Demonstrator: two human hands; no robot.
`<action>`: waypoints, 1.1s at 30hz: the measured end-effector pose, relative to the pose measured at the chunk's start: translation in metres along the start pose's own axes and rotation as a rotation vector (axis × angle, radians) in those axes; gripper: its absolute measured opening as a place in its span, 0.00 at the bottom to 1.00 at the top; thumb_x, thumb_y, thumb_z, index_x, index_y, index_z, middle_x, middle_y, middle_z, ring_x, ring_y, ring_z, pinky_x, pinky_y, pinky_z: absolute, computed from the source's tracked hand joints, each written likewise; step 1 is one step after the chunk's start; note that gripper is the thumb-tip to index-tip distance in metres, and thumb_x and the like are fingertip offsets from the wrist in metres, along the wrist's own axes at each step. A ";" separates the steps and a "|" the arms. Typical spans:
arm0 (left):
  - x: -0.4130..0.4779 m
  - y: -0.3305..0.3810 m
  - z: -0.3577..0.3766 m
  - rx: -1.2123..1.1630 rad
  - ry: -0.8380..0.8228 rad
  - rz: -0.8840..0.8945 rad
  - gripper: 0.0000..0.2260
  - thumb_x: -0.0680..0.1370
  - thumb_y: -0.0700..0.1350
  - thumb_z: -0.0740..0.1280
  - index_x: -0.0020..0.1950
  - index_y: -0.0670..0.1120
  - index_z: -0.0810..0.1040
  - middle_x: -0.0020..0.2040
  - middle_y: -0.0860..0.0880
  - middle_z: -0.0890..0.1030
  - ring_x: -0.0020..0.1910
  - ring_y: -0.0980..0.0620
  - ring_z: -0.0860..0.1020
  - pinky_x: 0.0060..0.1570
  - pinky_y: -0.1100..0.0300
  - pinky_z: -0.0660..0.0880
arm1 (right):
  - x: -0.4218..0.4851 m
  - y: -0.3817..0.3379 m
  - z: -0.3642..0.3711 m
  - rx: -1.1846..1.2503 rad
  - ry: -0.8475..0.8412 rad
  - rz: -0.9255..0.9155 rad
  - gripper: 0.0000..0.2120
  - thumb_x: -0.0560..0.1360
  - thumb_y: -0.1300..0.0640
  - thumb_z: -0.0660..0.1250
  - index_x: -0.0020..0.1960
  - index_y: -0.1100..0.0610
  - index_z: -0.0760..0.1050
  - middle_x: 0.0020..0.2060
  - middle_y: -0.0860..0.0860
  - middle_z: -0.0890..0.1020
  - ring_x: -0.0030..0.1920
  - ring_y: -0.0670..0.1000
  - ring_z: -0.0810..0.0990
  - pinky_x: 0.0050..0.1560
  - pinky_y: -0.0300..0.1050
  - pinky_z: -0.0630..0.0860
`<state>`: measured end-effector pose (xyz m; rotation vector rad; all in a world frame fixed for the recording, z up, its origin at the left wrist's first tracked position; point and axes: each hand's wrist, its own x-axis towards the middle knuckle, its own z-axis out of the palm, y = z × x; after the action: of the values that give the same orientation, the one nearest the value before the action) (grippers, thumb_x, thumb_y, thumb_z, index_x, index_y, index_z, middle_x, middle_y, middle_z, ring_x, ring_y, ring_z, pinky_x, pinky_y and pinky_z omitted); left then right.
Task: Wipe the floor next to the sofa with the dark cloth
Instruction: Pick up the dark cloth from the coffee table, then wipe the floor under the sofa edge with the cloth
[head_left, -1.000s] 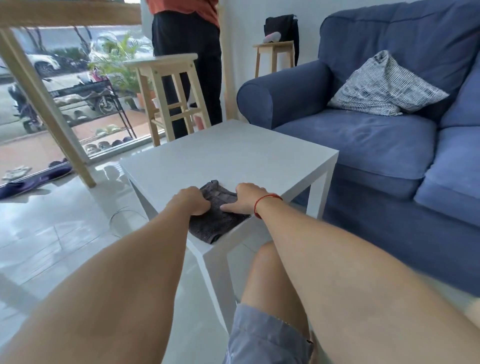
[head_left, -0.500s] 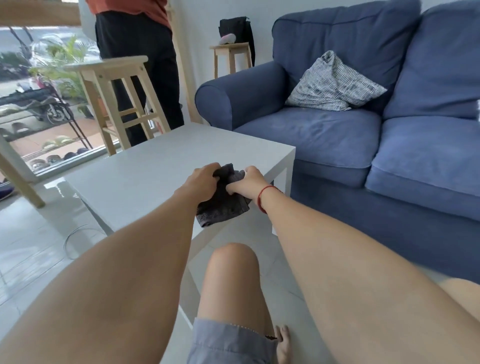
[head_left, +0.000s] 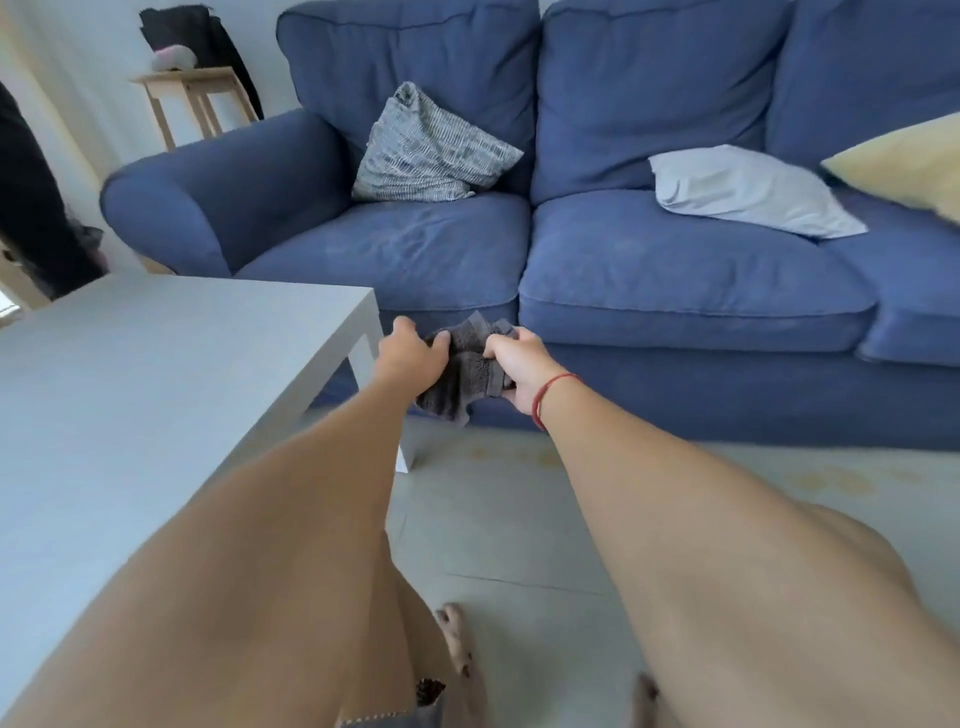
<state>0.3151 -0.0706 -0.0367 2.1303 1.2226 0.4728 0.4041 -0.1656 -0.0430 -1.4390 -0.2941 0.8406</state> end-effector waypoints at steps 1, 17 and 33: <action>0.001 0.006 0.014 -0.110 -0.037 -0.116 0.30 0.77 0.59 0.63 0.70 0.39 0.65 0.67 0.40 0.72 0.64 0.39 0.73 0.56 0.52 0.71 | 0.002 0.002 -0.011 0.057 0.029 0.028 0.12 0.74 0.68 0.57 0.53 0.55 0.70 0.38 0.54 0.76 0.38 0.53 0.76 0.34 0.43 0.75; 0.026 -0.025 0.162 -0.283 -0.199 -0.396 0.22 0.82 0.53 0.55 0.69 0.38 0.65 0.67 0.40 0.73 0.65 0.38 0.71 0.64 0.48 0.67 | 0.072 0.101 -0.079 -0.027 0.227 0.168 0.15 0.74 0.65 0.59 0.59 0.54 0.71 0.44 0.51 0.78 0.41 0.51 0.77 0.41 0.43 0.76; 0.088 -0.133 0.313 -0.159 -0.298 -0.340 0.14 0.83 0.47 0.55 0.63 0.39 0.68 0.58 0.39 0.76 0.57 0.40 0.75 0.54 0.52 0.71 | 0.188 0.267 -0.101 -0.535 0.455 0.163 0.21 0.75 0.64 0.59 0.67 0.54 0.66 0.57 0.58 0.79 0.54 0.63 0.79 0.52 0.51 0.76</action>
<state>0.4566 -0.0520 -0.3576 1.7385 1.2907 0.0949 0.5115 -0.1408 -0.3665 -2.1297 -0.0514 0.5557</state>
